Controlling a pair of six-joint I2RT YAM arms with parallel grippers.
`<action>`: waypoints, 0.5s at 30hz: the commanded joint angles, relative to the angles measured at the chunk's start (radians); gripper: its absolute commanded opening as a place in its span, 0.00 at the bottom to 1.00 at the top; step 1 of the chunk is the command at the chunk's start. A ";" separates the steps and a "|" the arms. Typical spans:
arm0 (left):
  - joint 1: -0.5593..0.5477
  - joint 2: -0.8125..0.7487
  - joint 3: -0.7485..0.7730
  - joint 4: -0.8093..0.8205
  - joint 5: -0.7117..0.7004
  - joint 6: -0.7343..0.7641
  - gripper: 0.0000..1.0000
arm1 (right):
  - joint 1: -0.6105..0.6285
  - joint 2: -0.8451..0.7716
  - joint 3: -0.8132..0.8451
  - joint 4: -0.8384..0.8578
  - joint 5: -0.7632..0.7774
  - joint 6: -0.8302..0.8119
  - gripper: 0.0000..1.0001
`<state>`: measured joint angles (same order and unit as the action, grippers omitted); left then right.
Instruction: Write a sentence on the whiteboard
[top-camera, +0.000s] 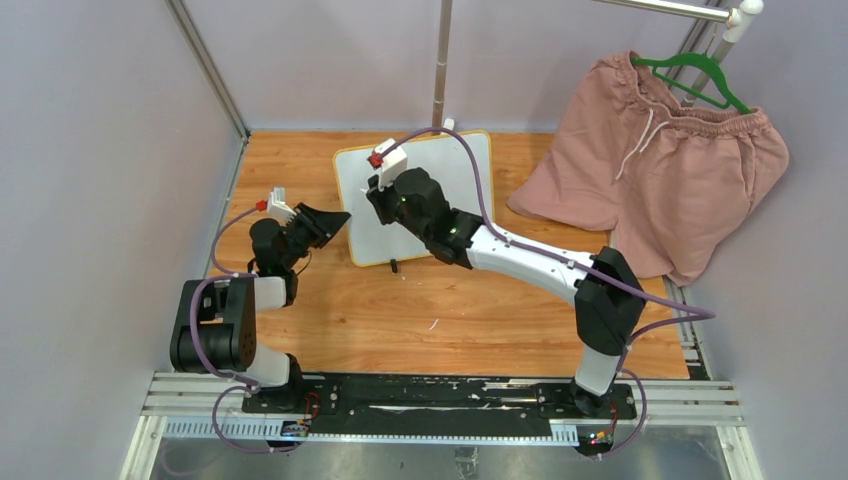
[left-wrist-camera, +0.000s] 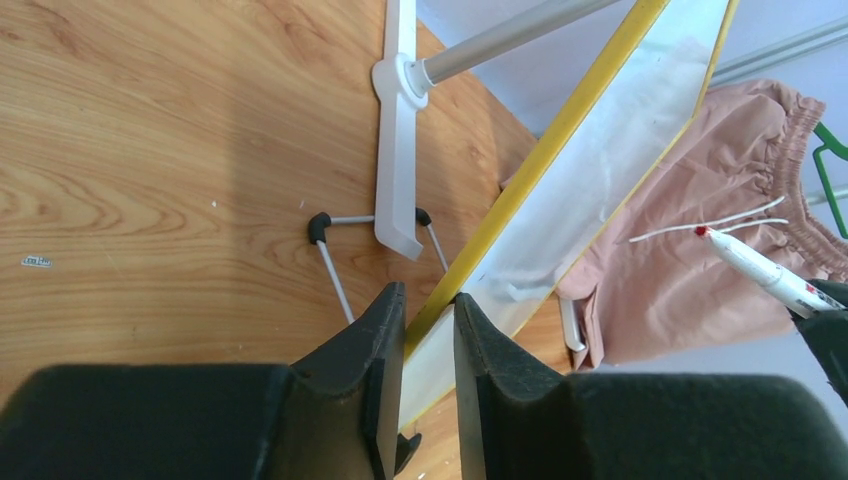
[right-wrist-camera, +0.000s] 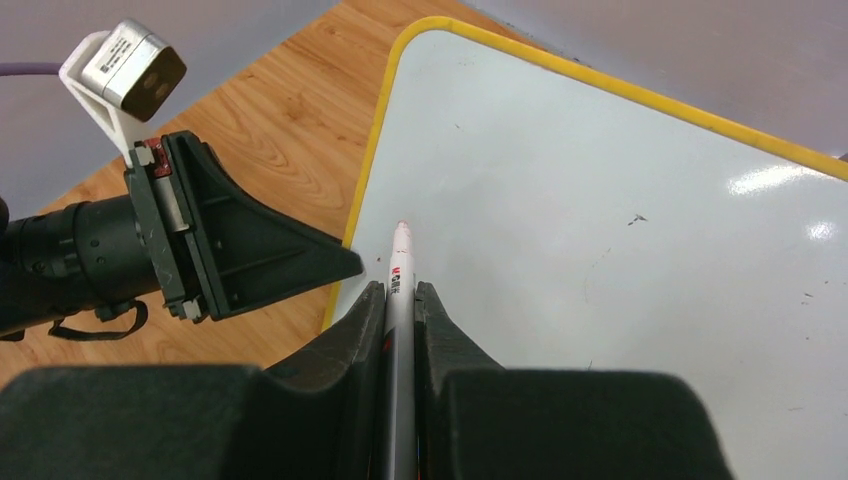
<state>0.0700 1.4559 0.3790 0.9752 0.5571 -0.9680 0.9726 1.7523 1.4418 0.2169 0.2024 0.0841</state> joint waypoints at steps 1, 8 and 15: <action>-0.002 0.004 -0.010 0.048 0.013 0.006 0.22 | -0.016 0.037 0.057 0.026 0.014 -0.020 0.00; -0.002 0.005 -0.014 0.042 0.015 0.011 0.10 | -0.020 0.090 0.117 0.030 0.009 -0.029 0.00; -0.002 0.002 -0.015 0.034 0.013 0.018 0.02 | -0.023 0.127 0.166 0.038 0.014 -0.029 0.00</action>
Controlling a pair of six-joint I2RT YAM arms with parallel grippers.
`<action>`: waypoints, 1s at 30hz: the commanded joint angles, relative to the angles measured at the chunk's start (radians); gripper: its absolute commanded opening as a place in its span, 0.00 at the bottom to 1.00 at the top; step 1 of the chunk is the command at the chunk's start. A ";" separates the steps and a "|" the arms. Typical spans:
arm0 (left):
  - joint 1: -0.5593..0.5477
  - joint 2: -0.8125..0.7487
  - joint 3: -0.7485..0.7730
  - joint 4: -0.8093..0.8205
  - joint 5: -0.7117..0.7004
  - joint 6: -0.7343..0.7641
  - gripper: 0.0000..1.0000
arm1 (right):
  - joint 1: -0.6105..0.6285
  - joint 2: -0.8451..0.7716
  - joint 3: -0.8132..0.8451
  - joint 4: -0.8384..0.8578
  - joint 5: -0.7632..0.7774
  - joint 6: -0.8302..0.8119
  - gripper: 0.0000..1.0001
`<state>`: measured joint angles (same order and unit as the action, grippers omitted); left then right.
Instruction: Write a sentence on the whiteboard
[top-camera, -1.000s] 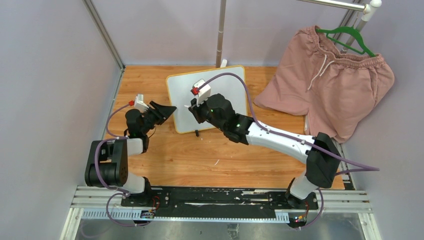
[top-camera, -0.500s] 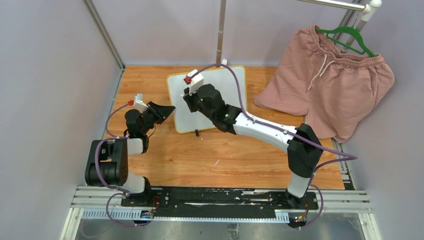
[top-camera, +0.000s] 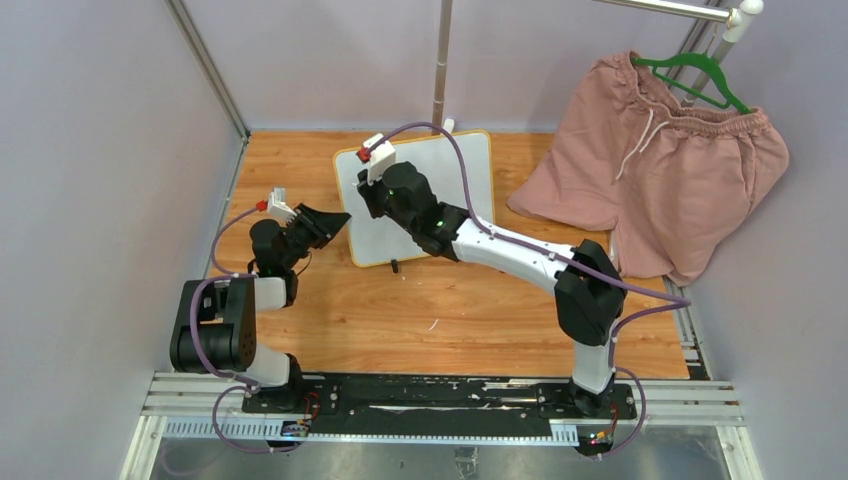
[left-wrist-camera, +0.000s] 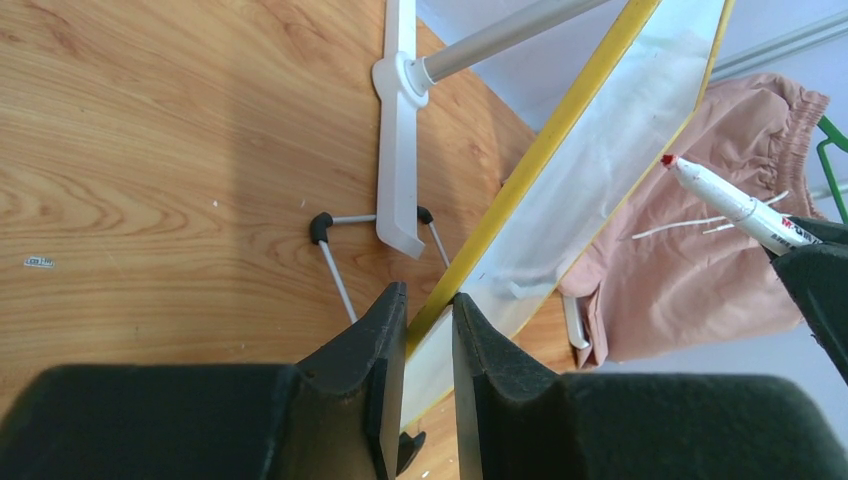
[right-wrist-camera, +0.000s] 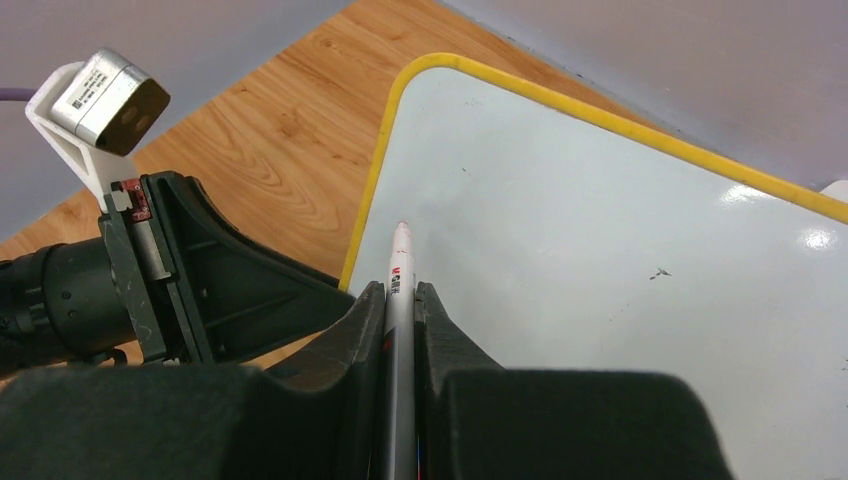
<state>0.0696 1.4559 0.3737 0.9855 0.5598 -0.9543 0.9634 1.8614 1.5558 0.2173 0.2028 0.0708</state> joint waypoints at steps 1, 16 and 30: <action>-0.002 0.003 -0.010 0.024 0.011 0.005 0.01 | -0.013 0.023 0.057 0.036 0.018 -0.018 0.00; -0.001 -0.008 -0.012 0.027 0.012 0.008 0.00 | -0.032 0.075 0.087 0.026 0.029 -0.015 0.00; -0.002 -0.010 -0.013 0.028 0.011 0.006 0.00 | -0.030 0.048 -0.007 0.033 0.014 0.023 0.00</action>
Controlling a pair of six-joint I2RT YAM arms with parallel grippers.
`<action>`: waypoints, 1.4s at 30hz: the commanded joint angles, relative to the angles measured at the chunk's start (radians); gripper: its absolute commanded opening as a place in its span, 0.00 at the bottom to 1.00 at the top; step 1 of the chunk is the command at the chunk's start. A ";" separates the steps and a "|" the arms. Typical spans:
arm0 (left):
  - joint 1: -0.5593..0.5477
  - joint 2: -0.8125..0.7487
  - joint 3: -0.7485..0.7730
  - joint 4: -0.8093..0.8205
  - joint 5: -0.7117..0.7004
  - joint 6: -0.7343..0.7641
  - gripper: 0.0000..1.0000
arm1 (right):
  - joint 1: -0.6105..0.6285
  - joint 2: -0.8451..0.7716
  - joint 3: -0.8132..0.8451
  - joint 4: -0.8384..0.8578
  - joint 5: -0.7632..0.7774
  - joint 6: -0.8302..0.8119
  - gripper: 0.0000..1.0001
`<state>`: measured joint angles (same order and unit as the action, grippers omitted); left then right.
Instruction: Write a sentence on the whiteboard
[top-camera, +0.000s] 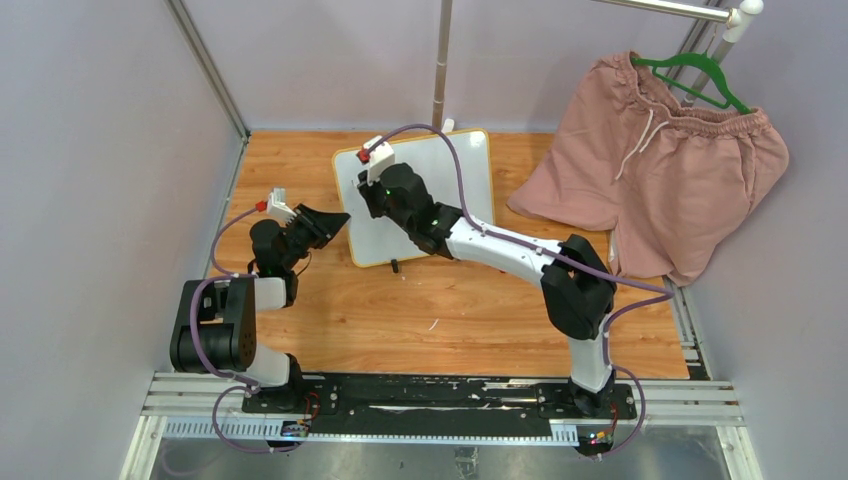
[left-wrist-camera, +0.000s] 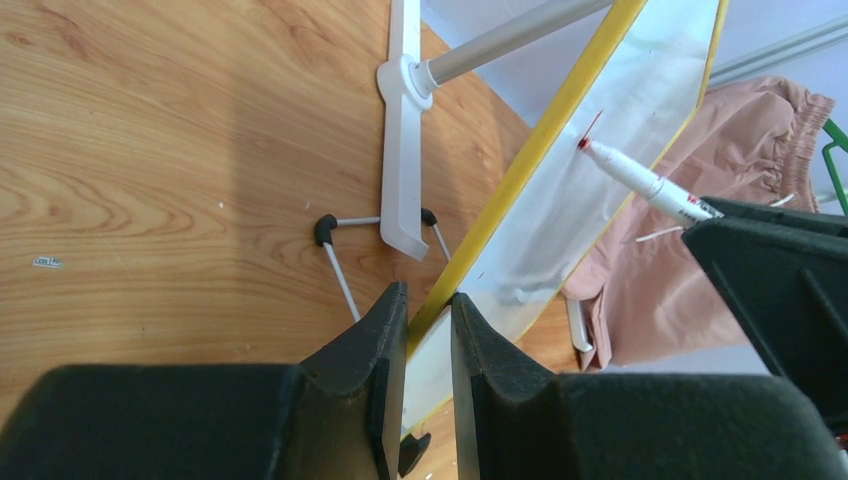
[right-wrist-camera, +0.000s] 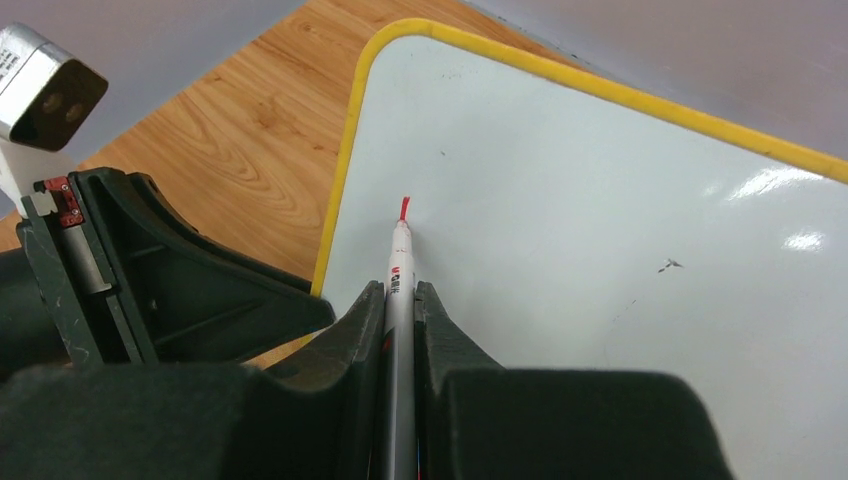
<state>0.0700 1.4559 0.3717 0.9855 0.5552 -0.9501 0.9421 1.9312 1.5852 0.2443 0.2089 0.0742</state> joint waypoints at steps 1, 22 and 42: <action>-0.002 -0.011 -0.011 0.027 0.015 0.002 0.00 | -0.008 -0.026 -0.044 0.007 0.008 0.022 0.00; -0.001 -0.033 -0.022 0.015 0.017 0.013 0.00 | 0.010 -0.077 -0.128 0.010 0.032 0.031 0.00; -0.001 -0.036 -0.022 0.009 0.017 0.018 0.00 | -0.013 -0.143 -0.183 0.036 0.019 0.041 0.00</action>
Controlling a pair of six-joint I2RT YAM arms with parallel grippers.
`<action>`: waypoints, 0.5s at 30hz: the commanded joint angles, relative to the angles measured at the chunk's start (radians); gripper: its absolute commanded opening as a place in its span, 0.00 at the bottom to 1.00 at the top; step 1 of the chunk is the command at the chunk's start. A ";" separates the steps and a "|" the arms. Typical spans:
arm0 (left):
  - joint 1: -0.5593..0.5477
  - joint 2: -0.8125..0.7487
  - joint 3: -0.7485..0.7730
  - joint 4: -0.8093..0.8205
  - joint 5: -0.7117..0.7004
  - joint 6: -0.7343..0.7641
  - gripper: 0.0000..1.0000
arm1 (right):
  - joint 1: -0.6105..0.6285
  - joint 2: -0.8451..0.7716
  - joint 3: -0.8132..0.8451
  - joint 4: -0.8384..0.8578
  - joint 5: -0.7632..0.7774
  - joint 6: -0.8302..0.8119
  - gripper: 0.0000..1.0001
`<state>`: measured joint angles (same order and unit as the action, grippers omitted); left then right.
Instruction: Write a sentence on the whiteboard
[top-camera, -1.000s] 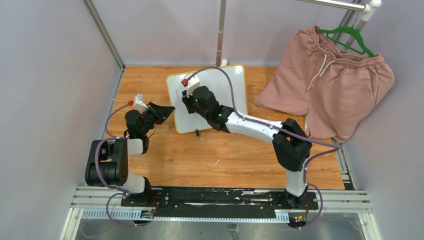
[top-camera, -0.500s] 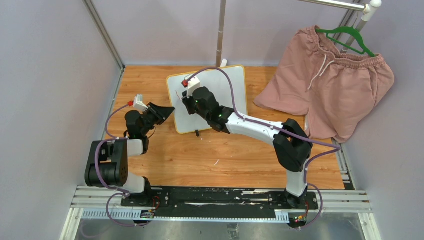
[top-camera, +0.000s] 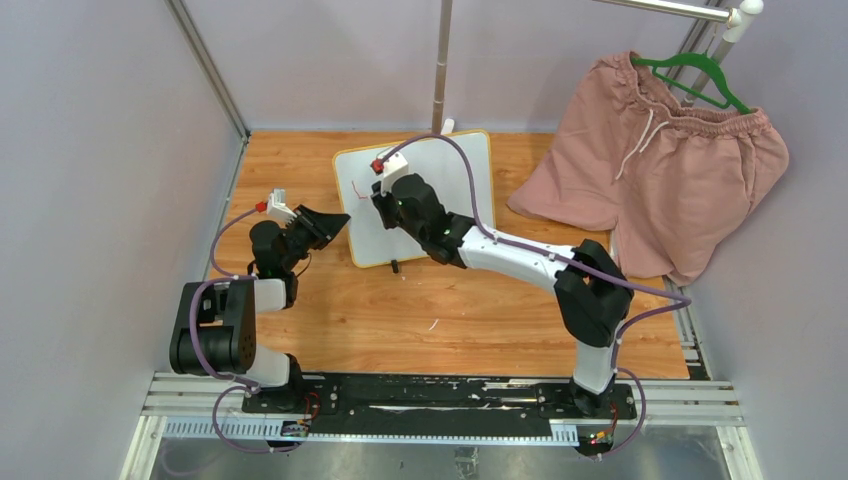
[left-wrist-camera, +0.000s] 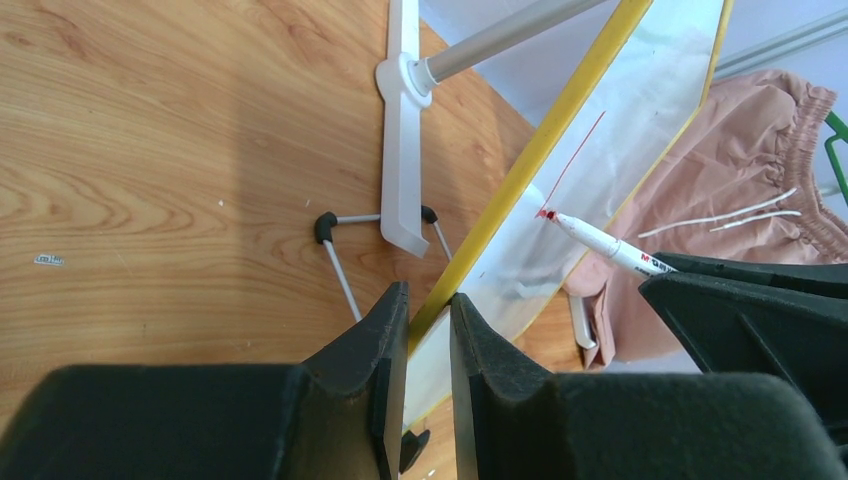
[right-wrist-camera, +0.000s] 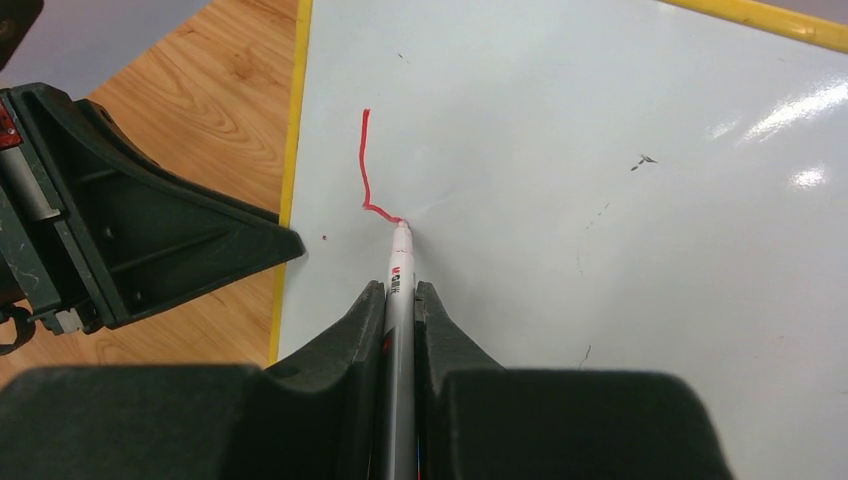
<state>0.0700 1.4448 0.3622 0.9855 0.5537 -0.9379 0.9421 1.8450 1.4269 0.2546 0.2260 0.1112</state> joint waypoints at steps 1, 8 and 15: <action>-0.002 -0.026 -0.012 0.008 0.018 0.007 0.00 | -0.014 -0.063 -0.027 0.034 0.001 0.006 0.00; -0.002 -0.026 -0.012 0.008 0.018 0.005 0.00 | -0.017 -0.066 0.009 0.016 0.012 -0.015 0.00; -0.001 -0.028 -0.012 0.013 0.020 0.003 0.00 | -0.026 -0.028 0.059 -0.015 0.009 -0.019 0.00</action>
<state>0.0700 1.4384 0.3603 0.9855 0.5571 -0.9348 0.9321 1.8057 1.4361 0.2436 0.2268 0.1093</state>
